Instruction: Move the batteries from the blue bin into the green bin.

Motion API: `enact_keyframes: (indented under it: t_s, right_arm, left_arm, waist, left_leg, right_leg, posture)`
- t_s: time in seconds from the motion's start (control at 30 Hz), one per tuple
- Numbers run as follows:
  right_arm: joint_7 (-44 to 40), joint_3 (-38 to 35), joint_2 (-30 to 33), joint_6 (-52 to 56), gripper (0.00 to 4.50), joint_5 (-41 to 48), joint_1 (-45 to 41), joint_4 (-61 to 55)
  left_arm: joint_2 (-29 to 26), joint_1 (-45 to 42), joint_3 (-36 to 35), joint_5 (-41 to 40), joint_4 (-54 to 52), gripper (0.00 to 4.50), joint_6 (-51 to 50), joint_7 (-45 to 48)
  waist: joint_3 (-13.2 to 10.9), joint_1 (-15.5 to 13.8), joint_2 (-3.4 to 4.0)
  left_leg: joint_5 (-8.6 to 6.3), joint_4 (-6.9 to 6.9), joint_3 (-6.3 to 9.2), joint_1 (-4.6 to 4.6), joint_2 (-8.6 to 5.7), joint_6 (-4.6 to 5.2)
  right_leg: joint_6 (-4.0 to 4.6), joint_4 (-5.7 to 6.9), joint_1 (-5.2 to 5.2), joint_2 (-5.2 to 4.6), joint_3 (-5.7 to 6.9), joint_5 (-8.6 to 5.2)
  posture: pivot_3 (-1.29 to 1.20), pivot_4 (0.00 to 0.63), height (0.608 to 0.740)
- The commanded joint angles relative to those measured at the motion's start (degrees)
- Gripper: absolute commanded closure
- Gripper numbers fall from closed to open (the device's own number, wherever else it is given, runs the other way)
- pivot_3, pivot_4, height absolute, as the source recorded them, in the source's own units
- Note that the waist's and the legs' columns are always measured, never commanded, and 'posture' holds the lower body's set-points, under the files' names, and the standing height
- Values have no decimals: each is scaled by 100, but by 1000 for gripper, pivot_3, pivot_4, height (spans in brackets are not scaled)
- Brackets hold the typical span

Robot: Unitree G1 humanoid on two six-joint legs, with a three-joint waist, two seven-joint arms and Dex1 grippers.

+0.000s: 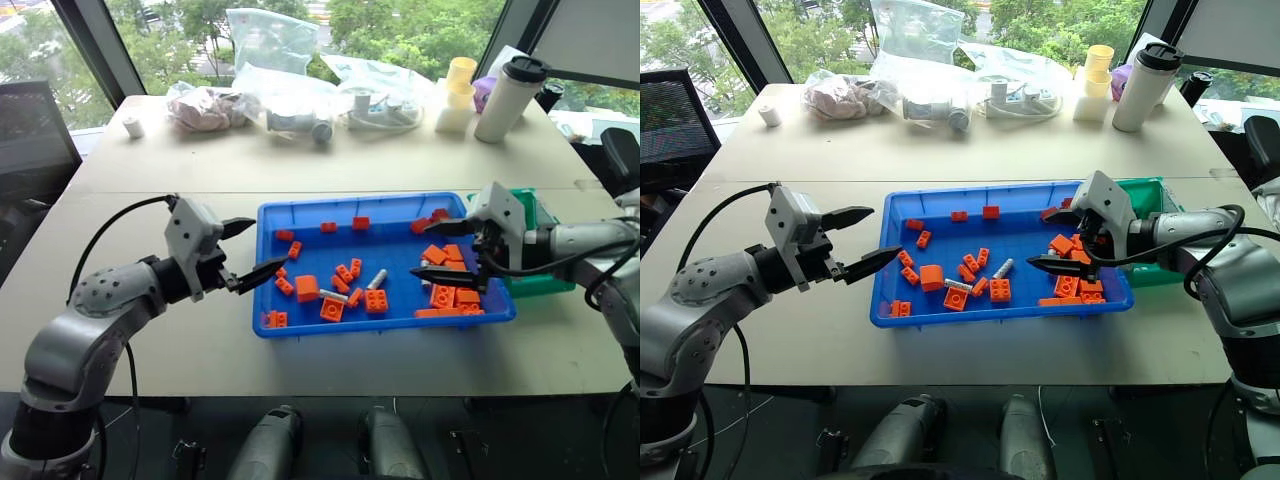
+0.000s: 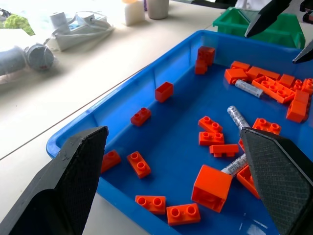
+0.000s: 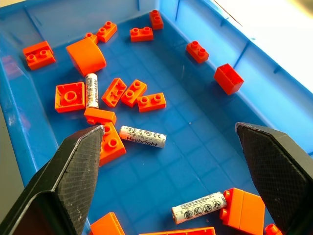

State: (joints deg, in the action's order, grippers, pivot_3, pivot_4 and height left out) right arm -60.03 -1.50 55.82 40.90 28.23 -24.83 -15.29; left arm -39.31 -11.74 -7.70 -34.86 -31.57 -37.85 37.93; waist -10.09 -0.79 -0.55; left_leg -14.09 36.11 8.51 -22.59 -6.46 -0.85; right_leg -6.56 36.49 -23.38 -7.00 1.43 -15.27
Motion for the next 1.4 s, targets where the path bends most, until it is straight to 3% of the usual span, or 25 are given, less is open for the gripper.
enact_keyframes:
  t_s: [0.03, 0.63, 1.0, 1.4]
  right_arm:
    - [-43, -36, 65, -62, 59, -22, -34, -211]
    - [-131, 487, -224, -131, 59, -137, -414, -224]
    - [-286, 1944, -1649, -583, 59, -806, -1407, 600]
    - [-163, 2771, -2415, -1393, 59, -2037, -1667, 1456]
  left_arm:
    - [-53, -72, 68, 127, -45, 0, 182, 74]
    - [34, -96, 61, 162, -40, 0, 218, 40]
    - [20, -128, 87, 185, -52, 0, 168, 8]
    - [16, 64, 2, 138, -290, 0, 82, -178]
  waist:
    - [0, 0, 0]
    - [0, 0, 0]
    - [0, 14, 0]
    - [-1, 19, 1]
  left_leg:
    - [0, 0, 0, 0, 0, 0]
    - [0, 0, -2, 0, 3, 0]
    - [0, 0, -16, 5, 18, -1]
    - [7, -4, -29, 7, 17, -13]
  right_leg:
    - [0, 0, 0, 0, 0, 0]
    - [0, -3, 0, 3, -2, 3]
    - [4, -9, -1, 18, -14, 12]
    - [-1, -10, -10, 24, -47, 23]
  posture:
    - [0, 150, 740]
    - [0, 150, 740]
    - [0, 150, 740]
    - [0, 150, 740]
